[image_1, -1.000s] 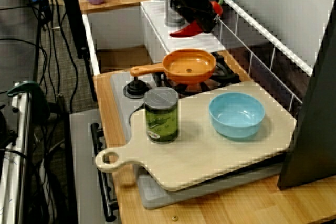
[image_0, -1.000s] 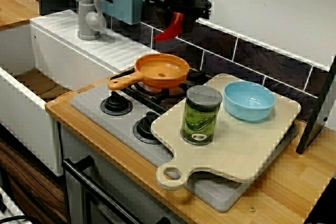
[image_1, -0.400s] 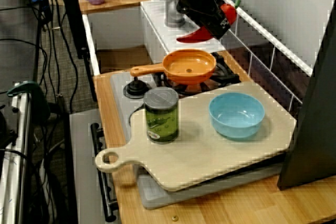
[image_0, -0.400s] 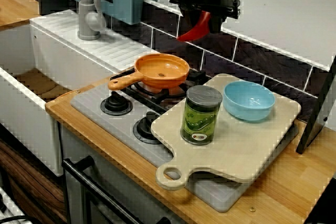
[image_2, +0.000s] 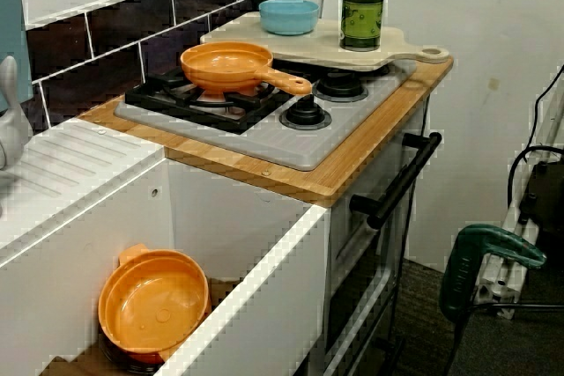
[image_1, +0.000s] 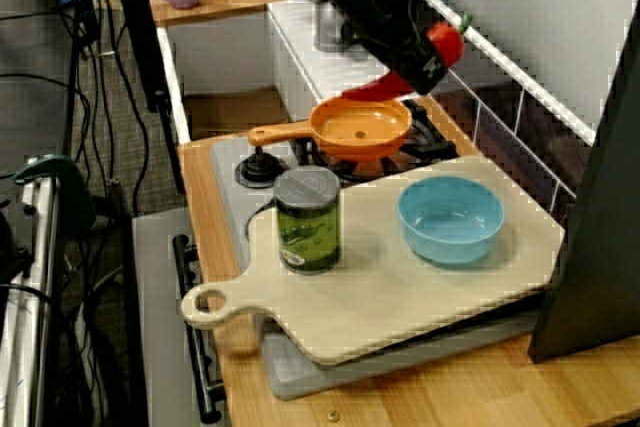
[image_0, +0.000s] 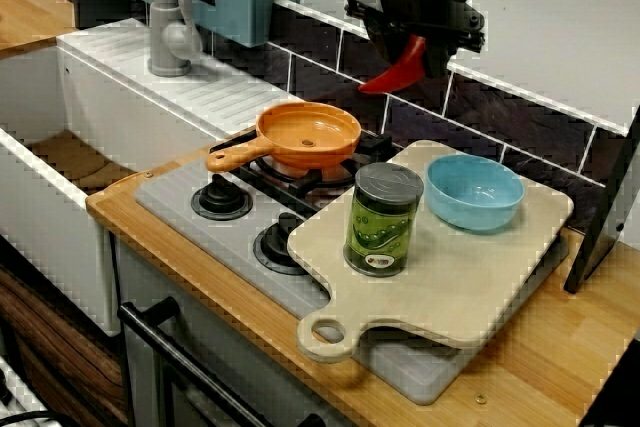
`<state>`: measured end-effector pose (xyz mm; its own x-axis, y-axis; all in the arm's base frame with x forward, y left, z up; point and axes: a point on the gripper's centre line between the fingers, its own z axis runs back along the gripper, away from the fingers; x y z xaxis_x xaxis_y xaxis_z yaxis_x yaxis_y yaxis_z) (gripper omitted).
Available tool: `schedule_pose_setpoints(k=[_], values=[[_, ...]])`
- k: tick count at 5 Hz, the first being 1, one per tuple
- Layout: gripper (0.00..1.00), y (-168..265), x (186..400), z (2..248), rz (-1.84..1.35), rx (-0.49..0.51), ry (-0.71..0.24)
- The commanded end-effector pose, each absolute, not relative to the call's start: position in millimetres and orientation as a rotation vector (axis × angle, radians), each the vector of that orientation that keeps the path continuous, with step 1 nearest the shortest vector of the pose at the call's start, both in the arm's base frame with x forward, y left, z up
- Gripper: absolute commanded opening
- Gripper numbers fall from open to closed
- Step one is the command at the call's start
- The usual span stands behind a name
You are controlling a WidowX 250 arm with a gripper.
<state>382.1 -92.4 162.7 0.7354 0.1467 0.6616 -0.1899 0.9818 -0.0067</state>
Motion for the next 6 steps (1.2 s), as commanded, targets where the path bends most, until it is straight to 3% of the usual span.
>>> schedule_pose_setpoints(k=[1,6], values=[[0.00,-118,373,187,0.157,0.001,-0.774],[0.00,-156,373,150,0.115,0.020,-0.705]])
